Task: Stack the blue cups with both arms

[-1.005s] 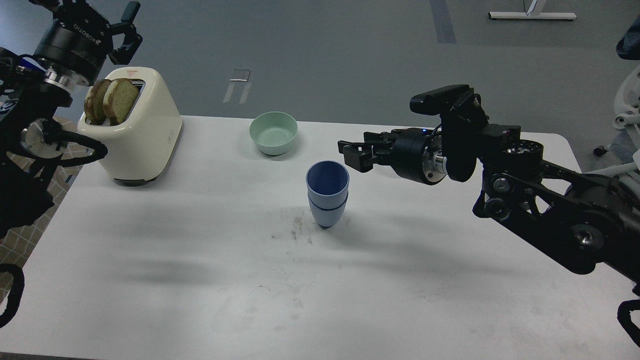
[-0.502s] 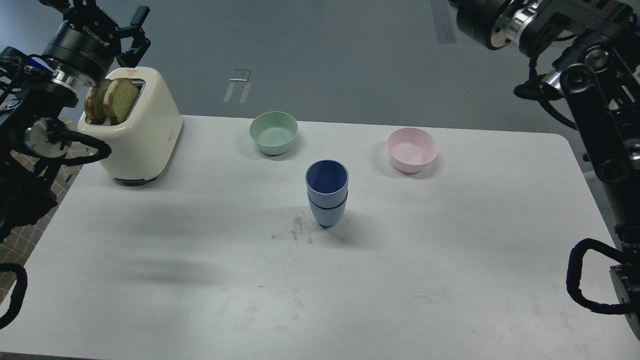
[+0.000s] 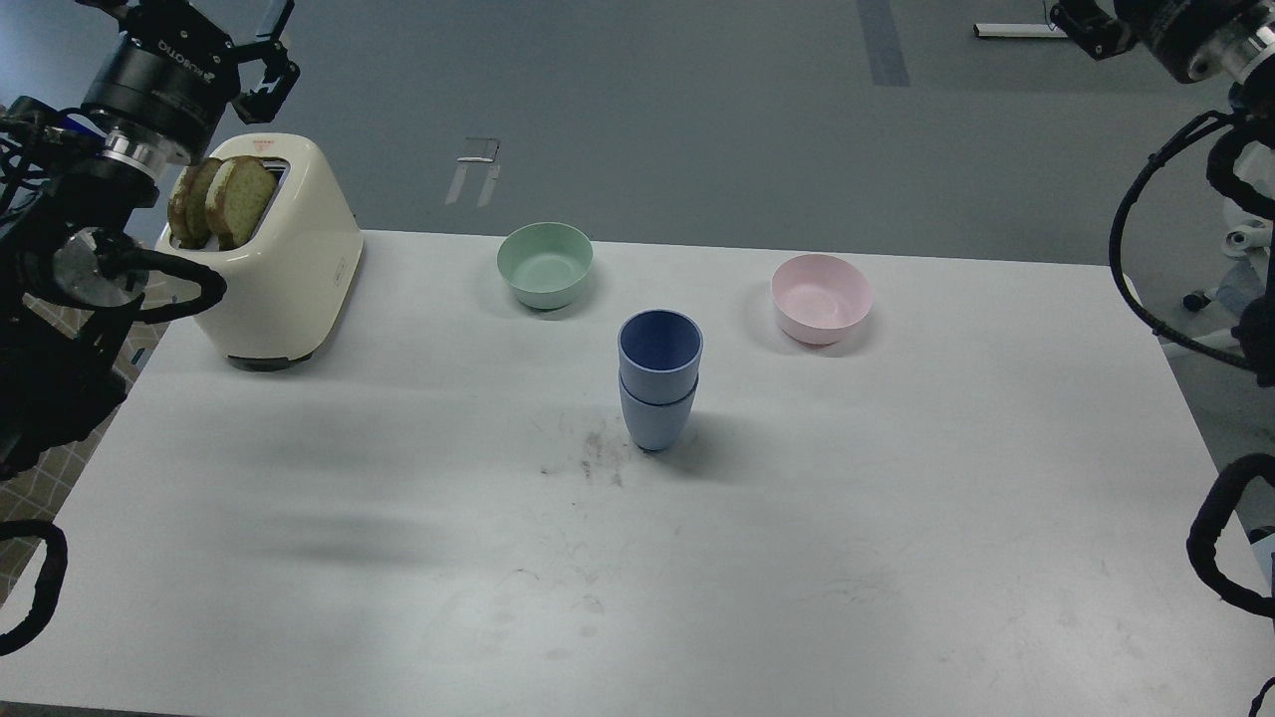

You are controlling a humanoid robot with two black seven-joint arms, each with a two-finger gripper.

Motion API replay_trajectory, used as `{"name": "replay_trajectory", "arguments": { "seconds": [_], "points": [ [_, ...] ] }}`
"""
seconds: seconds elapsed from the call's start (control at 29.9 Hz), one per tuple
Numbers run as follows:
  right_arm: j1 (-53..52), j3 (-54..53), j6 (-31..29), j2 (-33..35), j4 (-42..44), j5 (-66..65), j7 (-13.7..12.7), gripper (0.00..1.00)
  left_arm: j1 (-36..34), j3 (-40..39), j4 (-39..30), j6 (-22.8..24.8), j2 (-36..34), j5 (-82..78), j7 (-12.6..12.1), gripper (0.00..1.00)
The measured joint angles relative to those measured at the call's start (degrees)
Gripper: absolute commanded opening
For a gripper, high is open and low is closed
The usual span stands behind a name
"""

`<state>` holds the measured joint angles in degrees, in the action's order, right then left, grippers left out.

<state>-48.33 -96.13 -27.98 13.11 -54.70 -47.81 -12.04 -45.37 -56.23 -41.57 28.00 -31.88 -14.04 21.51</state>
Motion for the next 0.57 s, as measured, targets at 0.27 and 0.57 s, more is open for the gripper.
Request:
{"name": "replay_trajectory", "arguments": {
  "seconds": [0.27, 0.57],
  "points": [
    [7.21, -1.24, 0.00, -1.52, 2.63, 18.11, 1.83, 1.00, 0.19, 0.05, 0.08, 0.00, 0.31, 0.91, -0.15, 0.98],
    [8.93, -1.70, -0.02, -2.55, 2.42, 18.63, 3.84, 1.00, 0.51, -0.07, 0.09, 0.00, 0.49, 1.12, 0.33, 0.98]
  ]
}}
